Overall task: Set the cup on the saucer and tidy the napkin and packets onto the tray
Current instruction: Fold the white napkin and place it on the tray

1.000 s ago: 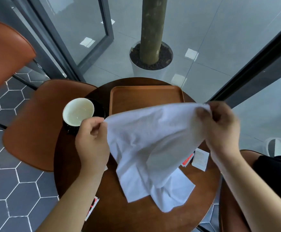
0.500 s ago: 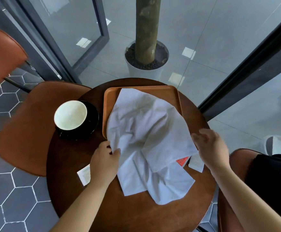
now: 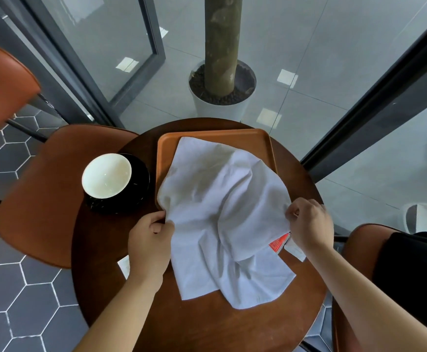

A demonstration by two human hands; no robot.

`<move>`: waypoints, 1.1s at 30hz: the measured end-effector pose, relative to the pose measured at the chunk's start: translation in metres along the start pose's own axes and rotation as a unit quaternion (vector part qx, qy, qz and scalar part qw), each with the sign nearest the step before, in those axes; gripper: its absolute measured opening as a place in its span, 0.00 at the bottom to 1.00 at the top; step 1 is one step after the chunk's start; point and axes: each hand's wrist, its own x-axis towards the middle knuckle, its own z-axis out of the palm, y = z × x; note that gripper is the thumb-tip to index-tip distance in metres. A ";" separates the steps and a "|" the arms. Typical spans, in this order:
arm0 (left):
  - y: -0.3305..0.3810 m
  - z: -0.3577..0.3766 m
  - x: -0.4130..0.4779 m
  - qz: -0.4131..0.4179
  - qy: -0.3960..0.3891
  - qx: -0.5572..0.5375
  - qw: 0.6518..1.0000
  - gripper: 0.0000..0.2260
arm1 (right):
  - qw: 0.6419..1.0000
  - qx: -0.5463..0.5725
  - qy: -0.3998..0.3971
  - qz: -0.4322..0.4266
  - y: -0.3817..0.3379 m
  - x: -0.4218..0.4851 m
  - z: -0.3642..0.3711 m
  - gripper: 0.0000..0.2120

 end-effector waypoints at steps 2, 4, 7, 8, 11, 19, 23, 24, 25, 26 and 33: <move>-0.002 -0.007 -0.006 0.002 -0.001 -0.037 0.999 0.09 | 0.999 0.036 -0.011 0.003 -0.003 0.003 -0.002 0.03; -0.006 -0.013 -0.011 0.021 0.003 -0.011 1.000 0.09 | 0.998 0.066 0.006 0.004 -0.005 0.007 -0.011 0.03; -0.012 -0.029 -0.017 0.057 0.041 0.056 0.996 0.10 | 0.988 0.095 0.116 -0.024 -0.014 0.027 -0.040 0.08; -0.015 -0.034 -0.021 0.065 0.050 0.081 0.993 0.10 | 0.983 0.103 0.146 -0.029 -0.018 0.037 -0.050 0.09; -0.027 -0.043 -0.039 0.084 0.042 0.170 0.981 0.09 | 0.975 0.124 0.176 -0.052 -0.034 0.070 -0.064 0.12; -0.040 -0.029 -0.056 0.057 -0.014 0.231 0.971 0.17 | 0.991 0.124 0.050 -0.013 -0.012 0.045 -0.033 0.12; -0.047 -0.026 -0.055 -0.041 0.002 0.099 0.994 0.18 | 0.987 0.156 0.038 -0.011 0.017 -0.037 -0.032 0.05; -0.048 -0.027 -0.055 -0.054 0.005 0.083 0.995 0.18 | 0.987 0.158 0.030 -0.019 0.020 -0.052 -0.031 0.04; -0.048 -0.027 -0.056 -0.061 0.006 0.076 0.995 0.17 | 0.987 0.159 0.020 -0.028 0.021 -0.064 -0.030 0.04; -0.048 -0.028 -0.058 -0.063 0.008 0.074 0.995 0.17 | 0.987 0.156 0.008 -0.034 0.021 -0.074 -0.028 0.04; -0.059 -0.041 -0.077 -0.040 0.027 0.077 0.996 0.14 | 0.995 0.073 -0.054 -0.039 0.032 -0.107 -0.012 0.12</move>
